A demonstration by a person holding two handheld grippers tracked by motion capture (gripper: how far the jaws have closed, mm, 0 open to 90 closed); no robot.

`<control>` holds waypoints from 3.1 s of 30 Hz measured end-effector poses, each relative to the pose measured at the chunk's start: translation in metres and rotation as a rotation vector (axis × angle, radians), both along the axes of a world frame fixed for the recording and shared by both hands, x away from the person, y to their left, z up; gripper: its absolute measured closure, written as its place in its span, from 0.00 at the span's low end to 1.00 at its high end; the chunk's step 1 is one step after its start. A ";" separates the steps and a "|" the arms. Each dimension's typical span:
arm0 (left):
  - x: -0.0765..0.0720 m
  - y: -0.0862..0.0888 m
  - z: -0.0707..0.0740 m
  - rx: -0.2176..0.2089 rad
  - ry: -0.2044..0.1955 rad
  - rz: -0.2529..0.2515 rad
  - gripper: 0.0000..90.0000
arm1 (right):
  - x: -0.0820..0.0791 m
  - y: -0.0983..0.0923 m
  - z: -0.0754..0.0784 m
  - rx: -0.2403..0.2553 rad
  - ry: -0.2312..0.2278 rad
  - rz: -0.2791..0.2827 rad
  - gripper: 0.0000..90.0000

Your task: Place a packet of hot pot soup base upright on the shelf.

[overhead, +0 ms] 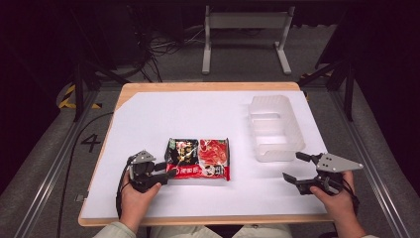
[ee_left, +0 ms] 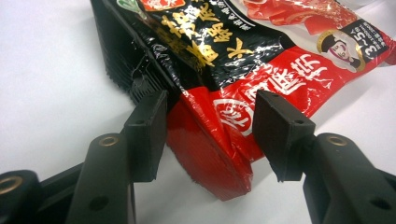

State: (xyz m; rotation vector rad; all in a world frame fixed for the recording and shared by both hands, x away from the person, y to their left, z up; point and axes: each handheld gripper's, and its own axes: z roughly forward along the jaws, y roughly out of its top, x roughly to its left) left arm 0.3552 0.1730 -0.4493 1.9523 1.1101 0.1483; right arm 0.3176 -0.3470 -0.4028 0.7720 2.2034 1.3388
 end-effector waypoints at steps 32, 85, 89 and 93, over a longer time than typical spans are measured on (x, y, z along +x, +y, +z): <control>0.000 -0.010 -0.007 -0.022 0.027 0.074 0.79 | 0.000 0.000 0.000 -0.003 -0.001 0.002 0.15; 0.007 -0.064 0.103 0.004 -0.219 0.034 0.99 | 0.000 0.002 0.000 -0.016 -0.008 0.006 0.15; 0.005 -0.065 0.113 0.003 -0.243 0.012 0.99 | -0.001 0.003 0.001 -0.008 -0.015 0.014 0.15; 0.004 -0.067 0.123 0.006 -0.274 -0.004 0.99 | -0.001 0.006 0.004 0.011 -0.028 0.024 0.15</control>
